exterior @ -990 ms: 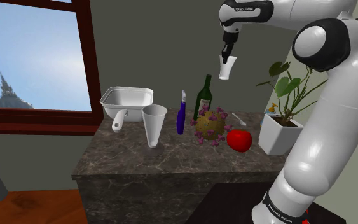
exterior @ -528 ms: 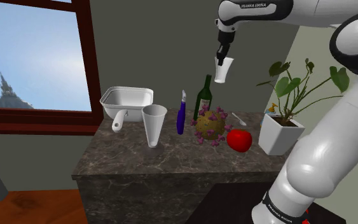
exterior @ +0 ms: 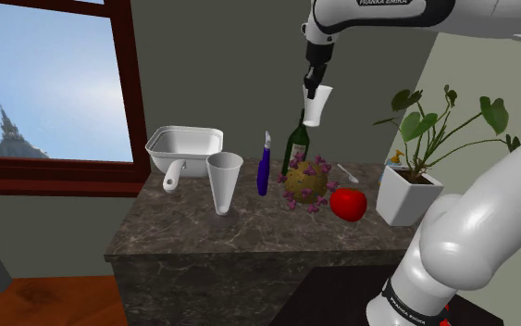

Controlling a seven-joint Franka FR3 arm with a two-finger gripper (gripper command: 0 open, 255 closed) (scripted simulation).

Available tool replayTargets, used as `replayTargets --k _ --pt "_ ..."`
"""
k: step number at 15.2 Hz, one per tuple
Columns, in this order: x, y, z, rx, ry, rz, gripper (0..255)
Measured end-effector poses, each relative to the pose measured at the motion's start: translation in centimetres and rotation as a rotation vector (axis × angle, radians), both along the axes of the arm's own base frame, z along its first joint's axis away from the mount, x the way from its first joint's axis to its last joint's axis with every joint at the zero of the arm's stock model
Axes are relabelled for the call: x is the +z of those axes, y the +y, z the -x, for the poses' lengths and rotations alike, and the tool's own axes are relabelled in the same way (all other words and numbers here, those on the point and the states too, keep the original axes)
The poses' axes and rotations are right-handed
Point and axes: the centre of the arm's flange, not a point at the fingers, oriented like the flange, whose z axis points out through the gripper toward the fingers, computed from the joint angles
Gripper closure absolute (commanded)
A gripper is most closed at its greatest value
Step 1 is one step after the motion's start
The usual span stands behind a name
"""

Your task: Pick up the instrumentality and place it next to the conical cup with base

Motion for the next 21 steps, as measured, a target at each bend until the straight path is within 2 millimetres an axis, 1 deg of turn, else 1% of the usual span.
replayTargets --k 1,3,5,6,9,10,12,14,18,19,21 --pt "0.2 1.4 0.4 0.0 0.0 0.0 255" --pt "-0.1 4.0 0.9 0.0 0.0 0.0 255" --pt "0.2 6.6 1.5 0.0 0.0 0.0 255" --pt "0.1 7.6 1.8 0.0 -0.001 0.0 255" --pt "-0.1 11.6 2.2 0.0 0.0 0.001 255" --pt "-0.2 12.8 2.6 0.0 0.0 0.001 255" --pt "0.2 15.3 2.7 0.0 0.0 0.001 255" --pt "0.1 18.2 2.9 0.0 0.0 0.0 255" --pt "0.1 23.5 3.9 0.0 0.0 0.0 255" --pt "-0.2 24.0 4.1 0.0 0.0 0.001 255" --pt "-1.0 24.5 4.2 -0.001 0.0 0.001 255"
